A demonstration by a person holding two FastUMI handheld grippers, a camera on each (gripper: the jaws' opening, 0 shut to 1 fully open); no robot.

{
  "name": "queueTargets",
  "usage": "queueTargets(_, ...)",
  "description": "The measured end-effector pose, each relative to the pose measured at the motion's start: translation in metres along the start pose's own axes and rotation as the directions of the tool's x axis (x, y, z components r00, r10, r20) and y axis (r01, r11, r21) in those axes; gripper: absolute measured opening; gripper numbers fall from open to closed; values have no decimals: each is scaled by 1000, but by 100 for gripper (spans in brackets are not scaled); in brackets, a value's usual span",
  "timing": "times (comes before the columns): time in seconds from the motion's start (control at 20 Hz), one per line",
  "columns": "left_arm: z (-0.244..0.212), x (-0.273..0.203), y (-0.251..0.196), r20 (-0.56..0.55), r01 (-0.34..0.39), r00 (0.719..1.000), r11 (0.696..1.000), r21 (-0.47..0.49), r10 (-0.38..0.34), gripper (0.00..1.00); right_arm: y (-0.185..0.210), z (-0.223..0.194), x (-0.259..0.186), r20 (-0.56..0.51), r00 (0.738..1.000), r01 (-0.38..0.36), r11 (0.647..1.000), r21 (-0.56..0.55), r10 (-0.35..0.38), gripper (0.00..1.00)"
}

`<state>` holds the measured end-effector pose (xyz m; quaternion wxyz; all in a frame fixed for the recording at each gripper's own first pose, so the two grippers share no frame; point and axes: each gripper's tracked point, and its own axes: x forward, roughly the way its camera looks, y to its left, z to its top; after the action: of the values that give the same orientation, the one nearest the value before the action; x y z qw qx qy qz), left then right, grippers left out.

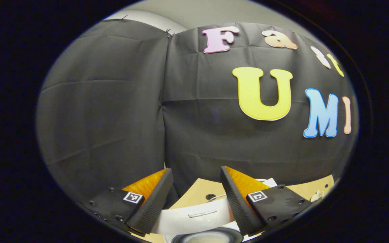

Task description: Close the left gripper, press the button to open the rice cooker; take a wooden spoon from the chopstick holder with the right hand, scoop a spoonful of rice and pour it into the rice cooker, then put the wooden spoon back into the chopstick holder.

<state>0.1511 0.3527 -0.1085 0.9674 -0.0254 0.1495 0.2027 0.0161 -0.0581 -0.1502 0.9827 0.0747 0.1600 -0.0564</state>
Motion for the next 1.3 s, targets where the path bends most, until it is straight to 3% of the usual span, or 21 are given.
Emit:
queueTargets(0.15, -14, -30, -5, 17, -2, 1000, 1000, 4, 2, 94, 11, 3, 2, 6, 999, -31, 999, -16, 31, 99)
queueTargets(0.6, -90, -114, -33, 59, 33, 998, 999, 12, -34, 100, 31, 8, 5, -2, 995, -102, 993, -58, 102, 99)
queueTargets(1.3, -186, -142, -57, -34, 89, 995, 996, -29, -90, 99, 39, -2, -5, -19, 992, -124, 988, -91, 123, 99)
